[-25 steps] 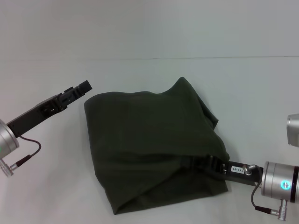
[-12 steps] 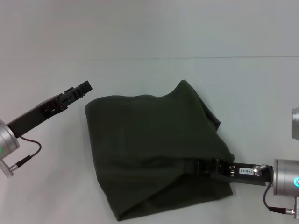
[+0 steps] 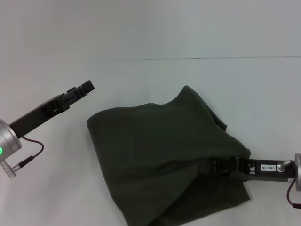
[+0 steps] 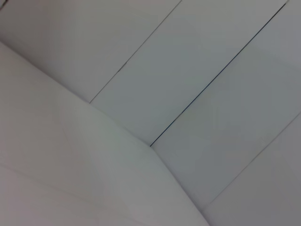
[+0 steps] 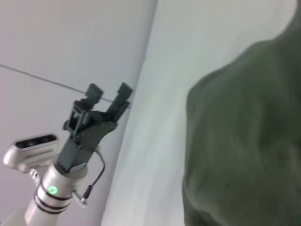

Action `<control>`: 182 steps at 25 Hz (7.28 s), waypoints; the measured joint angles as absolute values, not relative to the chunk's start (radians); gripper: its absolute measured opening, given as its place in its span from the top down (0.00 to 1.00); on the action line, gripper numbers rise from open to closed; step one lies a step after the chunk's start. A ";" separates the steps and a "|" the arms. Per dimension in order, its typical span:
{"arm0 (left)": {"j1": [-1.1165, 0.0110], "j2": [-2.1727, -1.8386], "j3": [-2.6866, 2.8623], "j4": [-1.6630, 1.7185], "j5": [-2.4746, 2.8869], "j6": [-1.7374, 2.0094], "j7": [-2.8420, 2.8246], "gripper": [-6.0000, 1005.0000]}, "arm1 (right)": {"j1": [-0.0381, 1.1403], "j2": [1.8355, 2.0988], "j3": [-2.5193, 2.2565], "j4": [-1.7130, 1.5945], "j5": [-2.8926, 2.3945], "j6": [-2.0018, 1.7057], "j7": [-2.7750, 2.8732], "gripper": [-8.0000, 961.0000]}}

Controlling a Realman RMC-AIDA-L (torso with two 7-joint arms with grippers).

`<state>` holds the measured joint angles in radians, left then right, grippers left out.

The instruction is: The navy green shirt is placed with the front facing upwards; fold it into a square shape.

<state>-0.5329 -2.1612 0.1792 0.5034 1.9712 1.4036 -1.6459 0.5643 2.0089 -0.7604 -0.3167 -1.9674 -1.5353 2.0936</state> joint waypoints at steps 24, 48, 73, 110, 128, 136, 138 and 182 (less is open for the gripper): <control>-0.545 -2.161 0.186 0.477 1.968 1.380 -1.644 0.16 | 0.631 1.955 -0.762 -0.489 -2.273 -1.734 2.211 0.95; -0.547 -2.152 0.187 0.478 1.980 1.406 -1.696 0.15 | 0.662 1.923 -0.707 -0.606 -2.420 -1.884 2.271 0.53; -0.549 -2.080 0.384 0.676 2.381 1.666 -2.297 0.15 | 0.492 1.827 -0.274 -0.652 -2.057 -1.854 2.028 0.19; -0.629 -2.088 0.579 0.673 2.449 1.418 -2.403 0.15 | 0.463 1.839 -0.271 -0.634 -2.034 -1.842 1.997 0.18; -0.692 -2.091 0.610 0.596 2.435 1.374 -2.407 0.15 | 0.466 1.841 -0.284 -0.634 -2.034 -1.841 1.997 0.18; -0.714 -2.087 0.631 0.576 2.436 1.355 -2.389 0.39 | 0.473 1.846 -0.290 -0.634 -2.034 -1.838 1.997 0.18; -0.715 -2.087 0.631 0.576 2.436 1.355 -2.379 0.47 | 0.474 1.847 -0.293 -0.633 -2.034 -1.838 1.997 0.18; -0.834 -2.144 0.631 0.564 2.410 0.926 -2.287 0.91 | 0.512 1.926 -0.325 -0.581 -2.034 -1.811 1.941 0.18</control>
